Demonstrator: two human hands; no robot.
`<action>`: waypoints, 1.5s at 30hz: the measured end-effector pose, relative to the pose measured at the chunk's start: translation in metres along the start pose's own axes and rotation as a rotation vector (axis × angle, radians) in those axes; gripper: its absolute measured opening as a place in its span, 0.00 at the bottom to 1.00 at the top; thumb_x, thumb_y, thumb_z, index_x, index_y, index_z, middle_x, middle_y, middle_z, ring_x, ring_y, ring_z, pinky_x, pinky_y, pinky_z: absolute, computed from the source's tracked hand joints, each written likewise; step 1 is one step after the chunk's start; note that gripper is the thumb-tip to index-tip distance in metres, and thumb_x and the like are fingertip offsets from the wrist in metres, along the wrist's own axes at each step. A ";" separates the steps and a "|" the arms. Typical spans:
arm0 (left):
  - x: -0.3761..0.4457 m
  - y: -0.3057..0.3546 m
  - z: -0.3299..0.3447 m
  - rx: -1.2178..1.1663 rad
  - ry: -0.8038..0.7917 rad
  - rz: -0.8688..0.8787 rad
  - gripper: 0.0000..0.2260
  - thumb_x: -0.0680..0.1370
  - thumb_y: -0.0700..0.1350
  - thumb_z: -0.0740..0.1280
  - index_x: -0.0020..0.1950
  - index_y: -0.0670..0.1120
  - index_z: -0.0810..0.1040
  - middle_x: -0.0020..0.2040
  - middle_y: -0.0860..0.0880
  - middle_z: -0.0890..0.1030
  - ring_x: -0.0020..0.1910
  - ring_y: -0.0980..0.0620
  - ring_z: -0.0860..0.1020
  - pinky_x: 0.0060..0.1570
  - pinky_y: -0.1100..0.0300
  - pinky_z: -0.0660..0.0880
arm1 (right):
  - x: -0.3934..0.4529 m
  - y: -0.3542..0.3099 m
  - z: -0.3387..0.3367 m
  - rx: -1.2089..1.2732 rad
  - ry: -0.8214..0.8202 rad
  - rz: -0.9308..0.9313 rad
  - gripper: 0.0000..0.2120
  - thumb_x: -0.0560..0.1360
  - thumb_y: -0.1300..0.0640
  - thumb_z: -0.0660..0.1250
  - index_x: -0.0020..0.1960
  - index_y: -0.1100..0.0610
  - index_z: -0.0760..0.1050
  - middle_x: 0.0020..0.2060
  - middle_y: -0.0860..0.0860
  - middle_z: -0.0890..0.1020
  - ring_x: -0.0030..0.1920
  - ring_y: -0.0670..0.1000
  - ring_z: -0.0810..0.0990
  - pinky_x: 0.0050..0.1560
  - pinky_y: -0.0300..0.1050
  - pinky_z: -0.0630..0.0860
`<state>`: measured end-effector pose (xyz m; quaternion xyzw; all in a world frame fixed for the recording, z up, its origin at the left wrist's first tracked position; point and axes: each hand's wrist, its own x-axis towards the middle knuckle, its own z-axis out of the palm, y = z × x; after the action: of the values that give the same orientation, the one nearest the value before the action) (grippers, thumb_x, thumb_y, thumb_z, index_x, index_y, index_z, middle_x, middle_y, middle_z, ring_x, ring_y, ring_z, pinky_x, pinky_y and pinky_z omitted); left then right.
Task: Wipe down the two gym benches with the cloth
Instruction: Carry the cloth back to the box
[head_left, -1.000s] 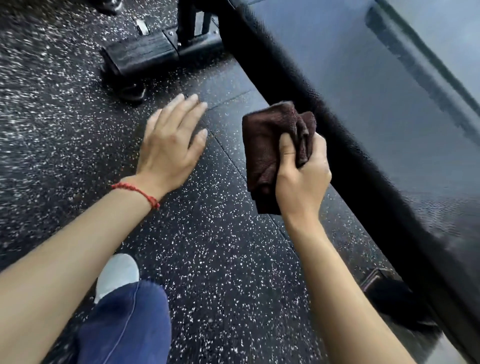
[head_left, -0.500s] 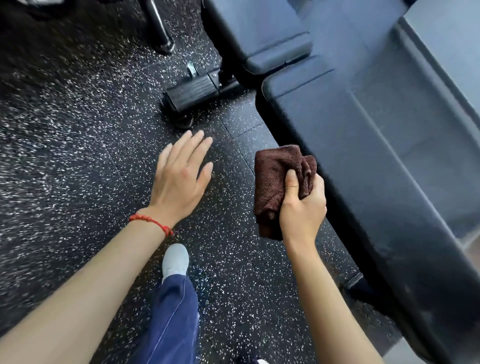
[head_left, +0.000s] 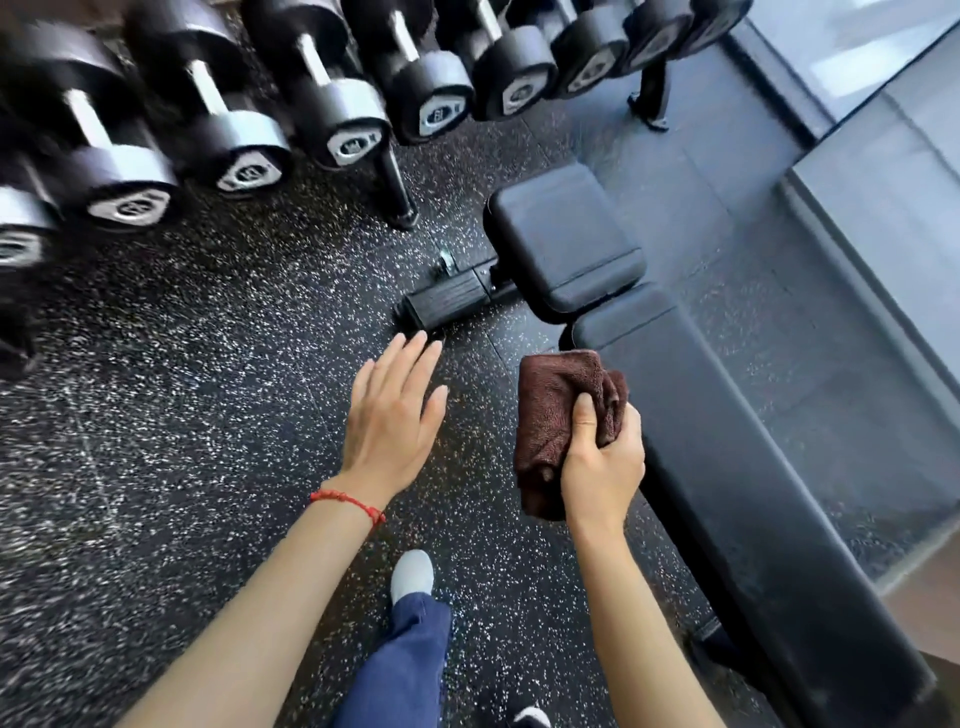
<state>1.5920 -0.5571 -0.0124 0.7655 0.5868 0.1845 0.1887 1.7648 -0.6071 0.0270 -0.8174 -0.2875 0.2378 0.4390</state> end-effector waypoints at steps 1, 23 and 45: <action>0.005 -0.002 -0.010 0.000 0.010 -0.013 0.23 0.80 0.51 0.50 0.70 0.42 0.68 0.70 0.44 0.69 0.71 0.46 0.63 0.68 0.46 0.56 | -0.001 -0.010 0.004 0.007 -0.007 0.003 0.12 0.76 0.53 0.64 0.57 0.58 0.74 0.45 0.48 0.79 0.47 0.49 0.76 0.44 0.36 0.65; 0.059 -0.011 -0.159 0.173 0.272 -0.423 0.24 0.79 0.52 0.50 0.69 0.42 0.69 0.69 0.44 0.70 0.70 0.45 0.65 0.67 0.45 0.58 | 0.061 -0.188 0.080 0.035 -0.489 -0.249 0.15 0.77 0.50 0.63 0.59 0.58 0.72 0.52 0.54 0.80 0.53 0.54 0.77 0.54 0.46 0.71; -0.066 -0.143 -0.262 0.187 0.409 -0.803 0.26 0.80 0.54 0.47 0.70 0.41 0.68 0.70 0.44 0.69 0.70 0.44 0.65 0.66 0.42 0.63 | -0.118 -0.259 0.219 -0.020 -0.919 -0.411 0.12 0.76 0.51 0.64 0.56 0.56 0.72 0.45 0.50 0.78 0.45 0.51 0.75 0.46 0.41 0.67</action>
<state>1.3252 -0.5681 0.1372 0.4393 0.8762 0.1905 0.0556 1.4716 -0.4435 0.1546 -0.5588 -0.6084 0.4791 0.2966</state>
